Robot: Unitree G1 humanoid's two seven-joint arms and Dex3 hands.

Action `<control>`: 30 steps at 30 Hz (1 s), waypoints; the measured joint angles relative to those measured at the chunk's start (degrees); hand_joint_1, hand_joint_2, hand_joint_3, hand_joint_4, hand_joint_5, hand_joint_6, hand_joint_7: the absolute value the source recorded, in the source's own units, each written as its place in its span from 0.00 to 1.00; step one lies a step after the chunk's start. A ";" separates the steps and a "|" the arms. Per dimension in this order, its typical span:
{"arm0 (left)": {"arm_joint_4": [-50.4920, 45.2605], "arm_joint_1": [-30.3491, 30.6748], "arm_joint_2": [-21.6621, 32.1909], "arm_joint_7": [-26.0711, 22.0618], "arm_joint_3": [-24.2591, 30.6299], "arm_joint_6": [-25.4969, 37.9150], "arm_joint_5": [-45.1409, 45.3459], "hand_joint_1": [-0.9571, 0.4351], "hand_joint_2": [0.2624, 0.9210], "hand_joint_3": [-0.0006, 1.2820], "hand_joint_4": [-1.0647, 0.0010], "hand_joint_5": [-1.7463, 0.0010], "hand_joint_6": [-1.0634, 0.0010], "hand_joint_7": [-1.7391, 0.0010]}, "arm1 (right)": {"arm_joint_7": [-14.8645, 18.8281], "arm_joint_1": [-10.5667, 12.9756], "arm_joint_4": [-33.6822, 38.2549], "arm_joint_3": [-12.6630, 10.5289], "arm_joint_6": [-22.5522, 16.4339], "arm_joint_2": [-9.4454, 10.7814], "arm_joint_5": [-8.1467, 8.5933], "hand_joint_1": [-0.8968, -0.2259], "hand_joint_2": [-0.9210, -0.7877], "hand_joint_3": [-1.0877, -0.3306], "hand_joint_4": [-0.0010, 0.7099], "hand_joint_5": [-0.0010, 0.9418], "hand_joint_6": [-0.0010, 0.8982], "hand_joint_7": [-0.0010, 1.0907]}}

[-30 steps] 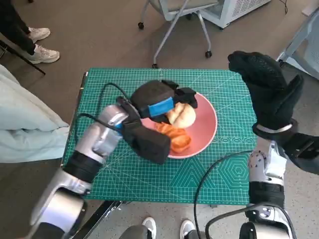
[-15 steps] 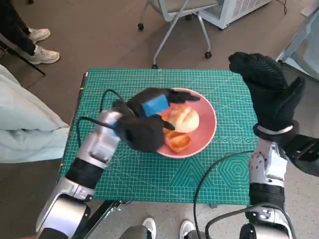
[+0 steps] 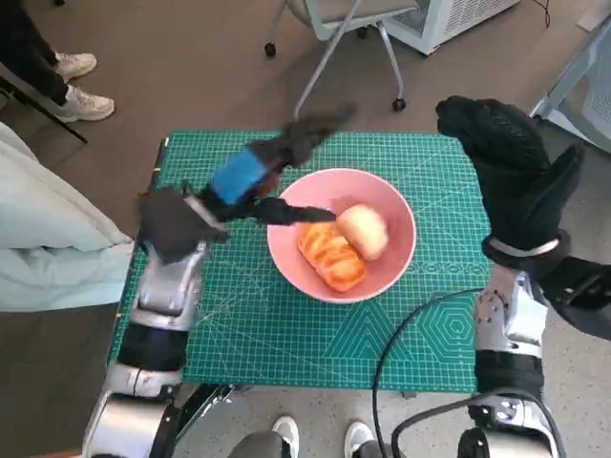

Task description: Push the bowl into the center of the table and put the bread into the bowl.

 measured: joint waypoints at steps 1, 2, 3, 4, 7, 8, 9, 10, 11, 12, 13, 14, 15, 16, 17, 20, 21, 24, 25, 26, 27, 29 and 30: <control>-0.64 0.35 -0.24 0.18 0.40 0.03 -0.62 0.27 1.00 0.20 0.97 1.00 0.86 1.00 | -0.02 -0.02 -0.01 0.04 -0.06 -0.01 -0.01 0.37 0.00 0.44 0.23 0.00 0.13 0.28; -1.22 0.58 -0.51 0.39 0.80 0.03 -1.21 0.26 1.00 0.22 0.97 1.00 0.86 1.00 | -0.04 -0.03 -0.01 0.08 -0.13 -0.02 -0.02 0.37 0.00 0.44 0.23 0.00 0.13 0.28; -1.82 0.91 -0.86 0.51 1.38 0.04 -2.06 0.25 1.00 0.26 0.97 1.00 0.85 1.00 | -0.07 -0.09 -0.02 0.13 -0.16 -0.02 -0.06 0.37 0.00 0.44 0.23 0.00 0.12 0.28; -2.62 1.37 -1.42 0.60 2.21 -0.02 -3.68 0.24 1.00 0.29 0.97 1.00 0.85 1.00 | -0.13 -0.15 -0.11 0.25 -0.16 -0.02 -0.20 0.37 0.00 0.44 0.23 0.00 0.12 0.28; -4.23 2.43 -3.02 0.92 4.20 -0.41 -7.33 0.22 1.00 0.34 0.97 1.00 0.84 0.99 | -0.34 -0.40 -0.42 0.49 -0.14 -0.10 -0.47 0.36 0.00 0.44 0.23 0.00 0.11 0.29; -4.82 2.74 -3.62 1.03 4.85 -0.72 -8.54 0.22 1.00 0.35 0.96 1.00 0.83 0.99 | -0.41 -0.53 -0.59 0.58 -0.14 -0.12 -0.56 0.36 0.00 0.44 0.23 0.00 0.11 0.29; -5.25 3.00 -4.13 1.14 5.37 -0.98 -9.58 0.22 1.00 0.35 0.96 1.00 0.83 0.99 | -0.47 -0.66 -0.72 0.65 -0.13 -0.14 -0.80 0.36 0.00 0.44 0.23 0.00 0.10 0.29; -5.50 3.16 -4.70 1.20 5.92 -1.35 -10.62 0.22 1.00 0.36 0.96 1.00 0.83 0.99 | -0.52 -0.78 -0.83 0.71 -0.12 -0.17 -0.97 0.36 0.00 0.44 0.23 0.00 0.10 0.29; -5.70 3.27 -5.34 1.26 6.50 -1.67 -11.69 0.22 1.00 0.36 0.96 1.00 0.82 0.99 | -0.55 -0.94 -0.95 0.77 -0.10 -0.21 -1.04 0.36 0.00 0.44 0.23 0.00 0.10 0.30; -5.86 3.32 -5.83 1.34 6.90 -1.97 -12.37 0.21 1.00 0.36 0.96 0.99 0.82 0.98 | -0.56 -1.09 -1.03 0.80 -0.09 -0.23 -1.11 0.35 0.00 0.44 0.23 0.00 0.10 0.30; -5.95 3.34 -6.19 1.41 7.16 -2.29 -12.74 0.21 1.00 0.38 0.96 0.99 0.82 0.98 | -0.61 -1.24 -1.10 0.85 -0.06 -0.23 -1.20 0.35 0.00 0.44 0.24 0.00 0.09 0.30; -5.95 3.36 -6.69 1.59 7.44 -3.10 -12.95 0.20 1.00 0.39 0.96 0.99 0.82 0.98 | -0.79 -1.42 -1.23 0.91 -0.01 -0.23 -1.44 0.35 0.00 0.44 0.24 0.00 0.09 0.30; -5.95 3.40 -7.16 1.73 7.70 -3.95 -13.08 0.20 1.00 0.39 0.96 0.99 0.82 0.98 | -1.00 -1.56 -1.34 0.95 0.07 -0.23 -1.61 0.35 0.00 0.44 0.24 0.00 0.09 0.30; -5.95 3.43 -7.64 1.84 7.91 -4.89 -13.17 0.20 1.00 0.41 0.96 1.00 0.83 0.99 | -1.15 -1.70 -1.40 0.98 0.12 -0.23 -1.76 0.35 0.00 0.45 0.24 0.00 0.09 0.30; -5.91 3.44 -8.02 1.90 8.08 -5.89 -13.17 0.20 1.00 0.41 0.97 1.00 0.84 0.99 | -1.28 -1.82 -1.46 1.03 0.15 -0.23 -1.95 0.35 0.00 0.45 0.24 0.00 0.09 0.30; -5.55 3.43 -8.52 1.96 8.38 -8.78 -12.93 0.19 1.00 0.42 0.98 1.00 0.87 1.00 | -1.72 -2.06 -1.68 1.16 0.57 -0.23 -2.07 0.34 0.00 0.46 0.24 0.00 0.09 0.31; -5.40 3.42 -8.55 1.99 8.45 -9.56 -12.66 0.19 1.00 0.43 0.98 1.00 0.87 1.00 | -1.88 -2.11 -1.79 1.18 0.74 -0.23 -2.09 0.34 0.00 0.46 0.24 0.00 0.09 0.31; -5.05 3.42 -8.55 2.33 8.67 -11.49 -12.09 0.19 1.00 0.43 0.98 1.00 0.89 1.00 | -2.64 -2.43 -2.25 1.32 1.45 -0.23 -2.12 0.35 0.00 0.47 0.24 0.00 0.10 0.32; -5.00 3.40 -8.55 2.49 8.77 -11.90 -12.02 0.19 1.00 0.43 0.98 1.00 0.89 1.00 | -2.86 -2.61 -2.36 1.37 1.69 -0.23 -2.12 0.35 0.00 0.48 0.24 0.00 0.11 0.32; -5.00 3.36 -8.55 2.62 8.86 -12.12 -12.01 0.19 1.00 0.43 0.97 1.00 0.89 1.00 | -3.07 -2.76 -2.52 1.42 1.89 -0.23 -2.13 0.35 0.00 0.48 0.25 0.01 0.12 0.32; -4.99 3.29 -8.54 2.77 8.92 -12.26 -12.01 0.19 1.00 0.43 0.97 1.00 0.89 1.00 | -3.27 -2.91 -2.74 1.47 2.11 -0.23 -2.14 0.35 0.00 0.48 0.25 0.01 0.12 0.32; -4.99 3.11 -8.52 2.99 8.99 -12.51 -12.01 0.18 1.00 0.43 0.96 0.99 0.88 0.99 | -3.62 -3.19 -3.11 1.60 2.37 -0.23 -2.14 0.35 0.00 0.50 0.26 0.01 0.13 0.32; -4.99 3.00 -8.49 3.10 9.01 -12.56 -12.00 0.18 1.00 0.42 0.96 0.99 0.88 0.99 | -3.82 -3.32 -3.32 1.69 2.54 -0.22 -2.16 0.35 0.00 0.50 0.26 0.01 0.13 0.32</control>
